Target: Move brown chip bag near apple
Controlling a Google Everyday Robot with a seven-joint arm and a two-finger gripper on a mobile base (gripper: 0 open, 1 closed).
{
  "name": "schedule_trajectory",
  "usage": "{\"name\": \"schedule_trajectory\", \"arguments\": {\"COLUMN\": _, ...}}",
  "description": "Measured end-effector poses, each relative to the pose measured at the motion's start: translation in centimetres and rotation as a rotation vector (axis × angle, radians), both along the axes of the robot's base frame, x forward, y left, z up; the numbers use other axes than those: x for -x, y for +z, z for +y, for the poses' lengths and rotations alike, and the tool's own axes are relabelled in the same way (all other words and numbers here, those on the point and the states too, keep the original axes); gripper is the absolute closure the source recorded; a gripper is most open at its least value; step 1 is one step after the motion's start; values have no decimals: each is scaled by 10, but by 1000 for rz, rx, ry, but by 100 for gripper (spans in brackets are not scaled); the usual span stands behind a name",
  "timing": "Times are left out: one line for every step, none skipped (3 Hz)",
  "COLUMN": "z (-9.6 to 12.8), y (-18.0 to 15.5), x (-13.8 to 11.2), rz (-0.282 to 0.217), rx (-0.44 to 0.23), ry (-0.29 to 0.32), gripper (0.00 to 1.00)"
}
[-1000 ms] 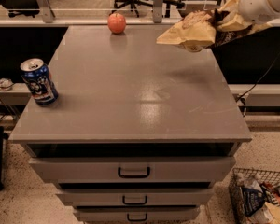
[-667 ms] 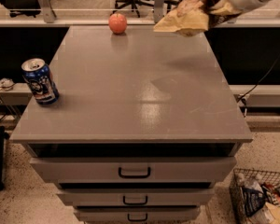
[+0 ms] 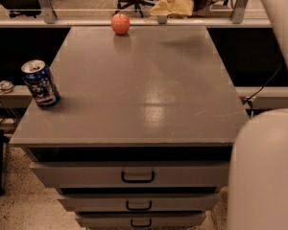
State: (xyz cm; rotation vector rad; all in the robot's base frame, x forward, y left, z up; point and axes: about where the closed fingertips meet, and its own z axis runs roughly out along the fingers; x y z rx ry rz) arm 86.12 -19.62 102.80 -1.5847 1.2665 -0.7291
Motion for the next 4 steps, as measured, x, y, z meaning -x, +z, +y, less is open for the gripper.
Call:
{"name": "schedule_trajectory", "arguments": {"z": 12, "y": -12, "x": -38, "rz": -20, "rx": -52, "ry": -91, "gripper": 100}}
{"name": "schedule_trajectory", "arguments": {"z": 22, "y": -37, "x": -64, "rz": 4, "rx": -129, "ry": -178, "gripper": 100}}
{"name": "schedule_trajectory", "arguments": {"z": 20, "y": -59, "x": -79, "rz": 33, "rx": -200, "ry": -255, "gripper": 100}}
{"name": "schedule_trajectory", "arguments": {"z": 29, "y": -77, "x": -85, "rz": 70, "rx": -285, "ry": -292, "gripper": 100}}
